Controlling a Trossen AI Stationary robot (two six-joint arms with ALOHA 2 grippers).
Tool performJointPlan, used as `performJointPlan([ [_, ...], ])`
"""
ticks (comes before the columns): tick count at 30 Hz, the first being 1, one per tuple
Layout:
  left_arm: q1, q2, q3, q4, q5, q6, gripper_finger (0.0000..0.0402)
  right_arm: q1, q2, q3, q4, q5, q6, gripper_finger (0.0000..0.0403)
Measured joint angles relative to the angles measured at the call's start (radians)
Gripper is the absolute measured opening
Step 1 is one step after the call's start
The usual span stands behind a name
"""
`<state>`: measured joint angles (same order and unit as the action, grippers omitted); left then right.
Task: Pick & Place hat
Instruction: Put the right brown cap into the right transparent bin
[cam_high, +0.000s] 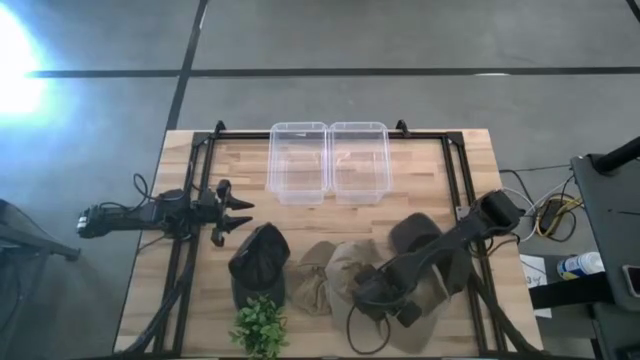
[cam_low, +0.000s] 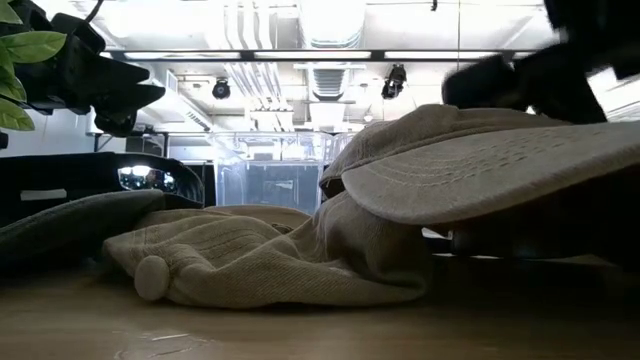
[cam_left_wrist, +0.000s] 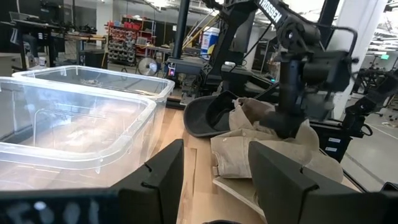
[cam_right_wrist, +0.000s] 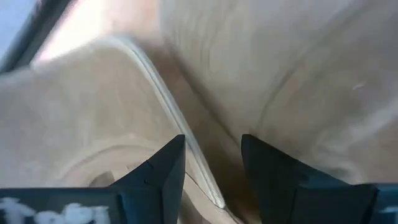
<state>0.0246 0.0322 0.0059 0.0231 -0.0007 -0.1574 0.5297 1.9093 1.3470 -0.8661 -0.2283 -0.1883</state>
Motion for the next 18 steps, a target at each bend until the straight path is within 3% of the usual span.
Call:
performJointPlan([
  [5,0.000,0.001,0.000,0.000,0.000,0.000,0.0174,-0.007,0.046,-0.001,-0.065,-0.131,-0.044,0.0153],
  [12,0.000,0.003,0.000,0.000,0.000,0.000,0.0174,-0.002,0.069,0.000,-0.075,-0.178,-0.021,0.0142],
  [18,0.000,0.003,0.000,0.000,0.000,0.000,0.0174,-0.030,0.020,0.001,-0.077,-0.206,0.072,0.0056],
])
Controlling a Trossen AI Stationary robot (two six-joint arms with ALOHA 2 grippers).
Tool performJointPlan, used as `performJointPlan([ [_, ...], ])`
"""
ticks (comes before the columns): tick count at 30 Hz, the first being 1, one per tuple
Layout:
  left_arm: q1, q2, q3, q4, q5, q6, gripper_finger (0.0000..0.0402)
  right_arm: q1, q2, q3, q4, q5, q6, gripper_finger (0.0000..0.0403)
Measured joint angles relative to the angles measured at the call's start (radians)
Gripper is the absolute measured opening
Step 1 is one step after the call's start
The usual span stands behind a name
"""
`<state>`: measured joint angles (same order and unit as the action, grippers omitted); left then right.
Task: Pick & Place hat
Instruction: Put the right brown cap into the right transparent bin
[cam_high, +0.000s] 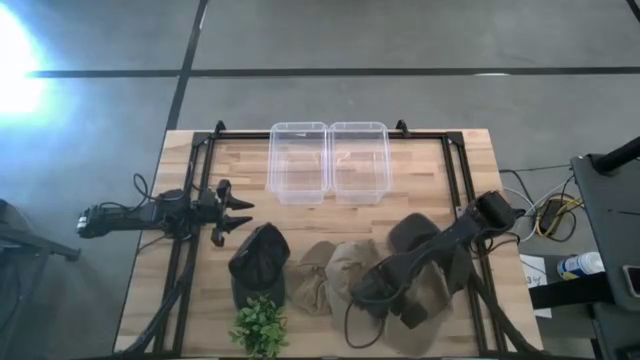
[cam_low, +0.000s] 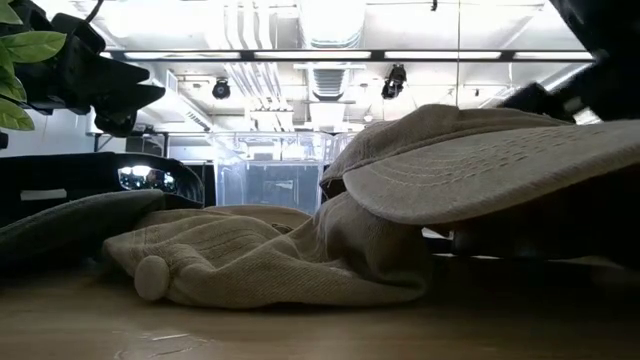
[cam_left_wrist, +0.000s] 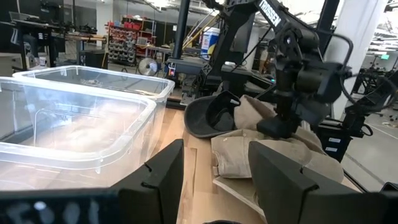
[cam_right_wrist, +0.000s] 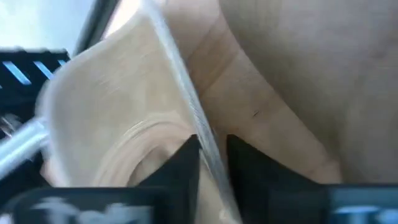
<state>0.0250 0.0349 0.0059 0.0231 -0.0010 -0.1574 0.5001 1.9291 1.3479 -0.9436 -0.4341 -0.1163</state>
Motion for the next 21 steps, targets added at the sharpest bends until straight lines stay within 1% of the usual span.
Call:
performJointPlan([
  [2,0.000,0.000,0.000,0.000,0.000,0.000,0.0174,-0.016,-0.021,0.000,0.001,-0.001,0.052,0.0023],
  [6,0.000,0.000,0.000,0.000,0.000,0.000,0.0174,-0.052,-0.102,0.000,-0.006,0.007,0.200,0.0015],
  [9,0.000,0.000,0.000,0.000,0.000,0.000,0.0174,-0.086,-0.227,-0.001,-0.011,0.028,0.327,0.0014],
  [11,0.000,0.000,0.000,0.000,0.000,0.000,0.0174,-0.110,-0.328,-0.001,-0.010,0.073,0.422,0.0014],
  [12,0.000,0.000,0.000,0.000,0.000,0.000,0.0174,-0.123,-0.381,-0.001,-0.011,0.117,0.468,0.0014],
  [14,0.000,0.000,0.000,0.000,0.000,0.000,0.0174,-0.145,-0.485,-0.001,-0.015,0.260,0.563,0.0014],
  [15,0.000,0.000,0.000,0.000,0.000,0.000,0.0174,-0.155,-0.542,-0.003,-0.015,0.364,0.611,0.0014],
  [17,0.000,0.000,0.000,0.000,0.000,0.000,0.0174,-0.167,-0.647,-0.008,0.001,0.628,0.704,0.0014],
  [18,0.000,0.000,0.000,0.000,0.000,0.000,0.0174,-0.168,-0.696,-0.014,0.018,0.779,0.749,0.0014],
  [21,0.000,0.000,0.000,0.000,0.000,0.000,0.0174,-0.168,-0.800,-0.035,0.062,1.195,0.845,0.0014],
])
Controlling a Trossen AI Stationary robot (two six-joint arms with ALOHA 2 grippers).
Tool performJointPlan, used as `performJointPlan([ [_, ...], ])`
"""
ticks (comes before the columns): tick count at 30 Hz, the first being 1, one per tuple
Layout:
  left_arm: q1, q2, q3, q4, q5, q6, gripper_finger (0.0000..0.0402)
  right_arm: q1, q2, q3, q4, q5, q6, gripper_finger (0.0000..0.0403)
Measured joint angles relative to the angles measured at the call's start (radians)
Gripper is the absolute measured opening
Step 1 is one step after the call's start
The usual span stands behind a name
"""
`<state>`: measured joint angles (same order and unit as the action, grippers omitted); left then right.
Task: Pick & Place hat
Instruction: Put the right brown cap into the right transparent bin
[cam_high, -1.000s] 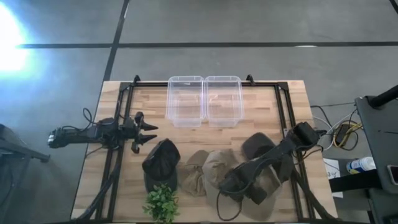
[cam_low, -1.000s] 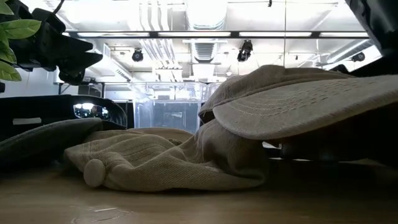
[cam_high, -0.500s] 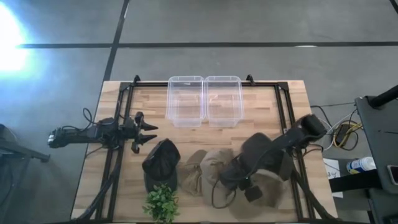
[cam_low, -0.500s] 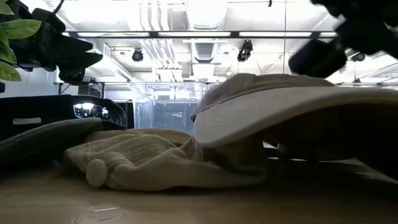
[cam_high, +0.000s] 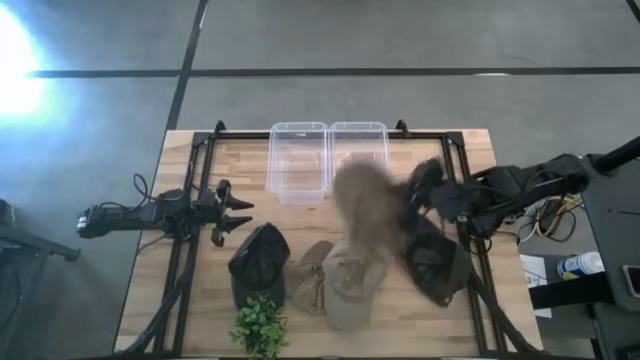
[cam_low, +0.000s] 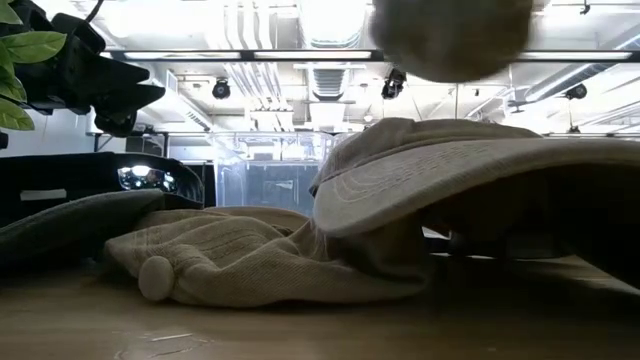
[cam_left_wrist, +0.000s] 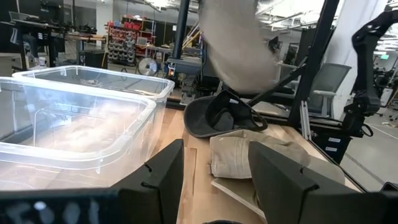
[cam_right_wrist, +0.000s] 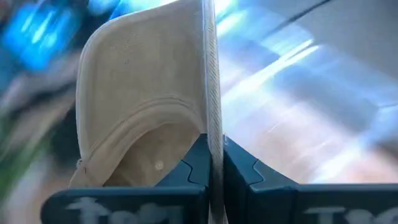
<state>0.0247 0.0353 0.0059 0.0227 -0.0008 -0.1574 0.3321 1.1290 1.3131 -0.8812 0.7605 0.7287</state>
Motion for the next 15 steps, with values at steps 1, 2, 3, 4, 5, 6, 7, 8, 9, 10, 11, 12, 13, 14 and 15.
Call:
performJointPlan([
  [1,0.000,0.000,0.000,0.000,0.000,0.000,0.0174,0.000,-0.019,-0.007,0.007,0.137,0.035,0.0014],
  [2,0.000,0.000,0.000,0.000,0.000,0.000,0.0174,0.000,-0.031,-0.011,0.010,0.268,0.074,0.0014],
  [3,0.000,0.000,0.000,0.000,0.000,0.000,0.0174,0.000,-0.037,-0.015,0.010,0.391,0.113,0.0014],
  [4,0.000,0.000,0.000,0.000,0.000,0.000,0.0174,0.000,-0.037,-0.019,0.014,0.511,0.146,0.0014],
  [5,0.000,0.000,0.000,0.000,0.000,0.000,0.0174,-0.002,-0.030,-0.023,0.028,0.620,0.176,0.0014],
  [6,0.000,0.000,0.000,0.000,0.000,0.000,0.0174,-0.012,-0.018,-0.025,0.053,0.716,0.199,0.0014],
  [7,0.000,0.000,0.000,0.000,0.000,0.000,0.0174,-0.028,-0.002,-0.025,0.084,0.781,0.212,0.0014],
  [8,0.000,0.000,0.000,0.000,0.000,0.000,0.0174,-0.050,0.017,-0.025,0.118,0.803,0.216,0.0014],
  [9,0.000,0.000,0.000,0.000,0.000,0.000,0.0174,-0.080,0.040,-0.026,0.154,0.805,0.215,0.0014],
  [10,0.000,0.000,0.000,0.000,0.000,0.000,0.0174,-0.112,0.066,-0.026,0.179,0.799,0.212,0.0014],
  [11,0.000,0.000,0.000,0.000,0.000,0.000,0.0174,-0.142,0.095,-0.027,0.195,0.784,0.213,0.0013],
  [12,0.000,0.000,0.000,0.000,0.000,0.000,0.0174,-0.174,0.126,-0.027,0.202,0.766,0.224,0.0013],
  [13,0.000,0.000,0.000,0.000,0.000,0.000,0.0174,-0.210,0.158,-0.028,0.205,0.737,0.246,0.0013],
  [14,0.000,0.000,0.000,0.000,0.000,0.000,0.0174,-0.246,0.186,-0.029,0.204,0.695,0.271,0.0013],
  [15,0.000,0.000,0.000,0.000,0.000,0.000,0.0174,-0.281,0.214,-0.029,0.203,0.642,0.296,0.0013],
])
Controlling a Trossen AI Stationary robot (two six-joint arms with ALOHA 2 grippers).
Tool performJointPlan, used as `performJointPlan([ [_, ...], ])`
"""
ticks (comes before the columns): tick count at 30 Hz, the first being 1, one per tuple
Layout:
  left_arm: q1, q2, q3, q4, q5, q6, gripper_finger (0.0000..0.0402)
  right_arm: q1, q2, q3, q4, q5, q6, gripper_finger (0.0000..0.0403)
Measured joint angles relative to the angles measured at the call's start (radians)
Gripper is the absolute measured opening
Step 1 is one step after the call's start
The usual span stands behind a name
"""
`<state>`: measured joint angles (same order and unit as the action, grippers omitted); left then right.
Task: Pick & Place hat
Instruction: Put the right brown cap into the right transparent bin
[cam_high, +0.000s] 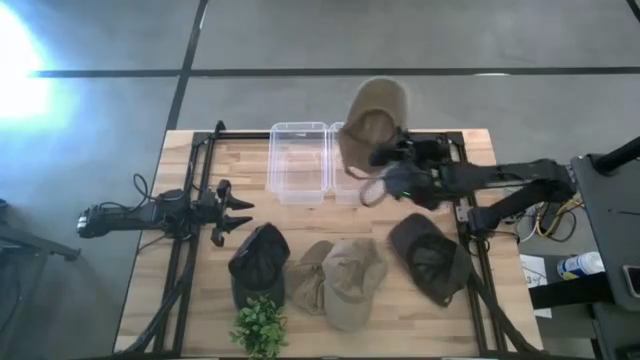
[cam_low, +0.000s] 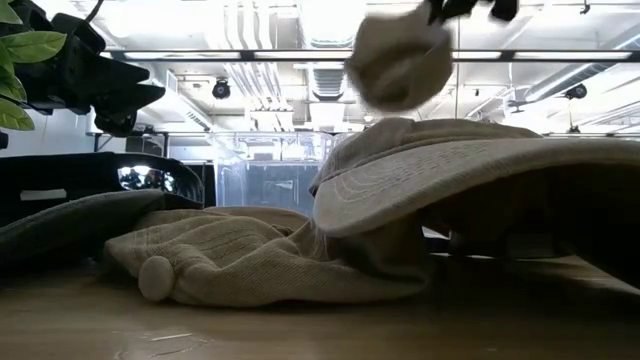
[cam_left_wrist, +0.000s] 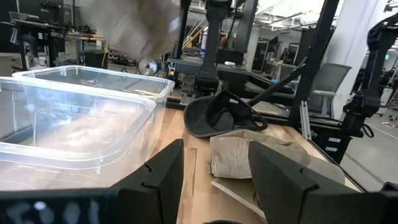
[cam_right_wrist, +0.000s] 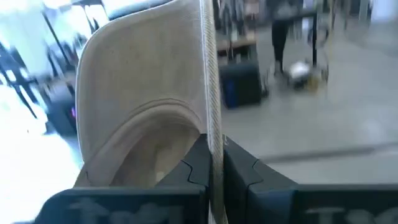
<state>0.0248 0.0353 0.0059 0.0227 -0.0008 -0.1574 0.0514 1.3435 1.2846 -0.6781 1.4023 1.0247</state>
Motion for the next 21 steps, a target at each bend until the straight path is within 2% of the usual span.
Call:
performJointPlan([
  [5,0.000,0.000,0.000,0.000,0.000,0.000,0.0174,-0.159,0.137,0.000,-0.065,-0.227,0.144,0.0013],
  [10,0.000,0.000,0.000,0.000,0.000,0.000,0.0174,-0.293,0.258,0.000,-0.096,-0.564,0.184,0.0013],
  [12,0.000,0.000,0.000,0.000,0.000,0.000,0.0174,-0.317,0.302,0.000,-0.098,-0.665,0.194,0.0013],
  [16,0.000,0.000,0.000,0.000,0.000,0.000,0.0174,-0.323,0.347,0.023,-0.092,-0.768,0.129,0.0032],
  [21,0.000,0.000,0.000,0.000,0.000,0.000,0.0174,-0.323,0.359,0.057,-0.097,-0.799,-0.036,0.0082],
])
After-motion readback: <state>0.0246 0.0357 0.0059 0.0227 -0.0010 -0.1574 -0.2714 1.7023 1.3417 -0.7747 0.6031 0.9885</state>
